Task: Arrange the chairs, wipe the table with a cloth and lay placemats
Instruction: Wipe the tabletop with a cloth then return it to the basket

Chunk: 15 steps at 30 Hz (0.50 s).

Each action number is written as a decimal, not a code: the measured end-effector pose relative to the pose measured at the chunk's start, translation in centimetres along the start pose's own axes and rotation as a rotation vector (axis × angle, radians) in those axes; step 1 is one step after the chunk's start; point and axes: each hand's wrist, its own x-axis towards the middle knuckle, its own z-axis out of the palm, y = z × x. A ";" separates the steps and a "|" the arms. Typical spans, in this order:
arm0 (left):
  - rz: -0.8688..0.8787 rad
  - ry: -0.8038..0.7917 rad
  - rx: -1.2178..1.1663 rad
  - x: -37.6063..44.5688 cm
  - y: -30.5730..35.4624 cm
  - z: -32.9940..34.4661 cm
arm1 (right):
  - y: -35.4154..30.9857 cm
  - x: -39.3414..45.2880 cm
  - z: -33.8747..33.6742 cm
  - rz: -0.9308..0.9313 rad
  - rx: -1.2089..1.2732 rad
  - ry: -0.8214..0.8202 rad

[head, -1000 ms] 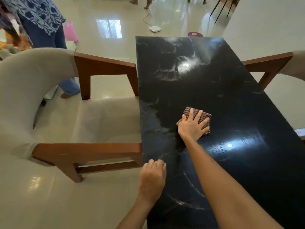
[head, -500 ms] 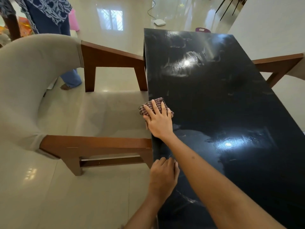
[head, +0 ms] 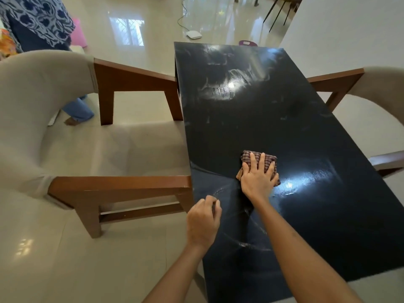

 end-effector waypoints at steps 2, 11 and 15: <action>-0.032 0.018 -0.052 -0.5 -0.4 -0.8 | -1.8 -0.4 0.3 -0.010 0.018 -0.001; -0.155 0.158 -0.024 -2.2 -3.6 -3.8 | -10.3 -7.4 2.6 -0.639 -0.064 -0.075; -0.183 0.160 0.007 -2.0 -3.8 -3.8 | -7.8 -8.6 2.5 -0.684 -0.098 -0.068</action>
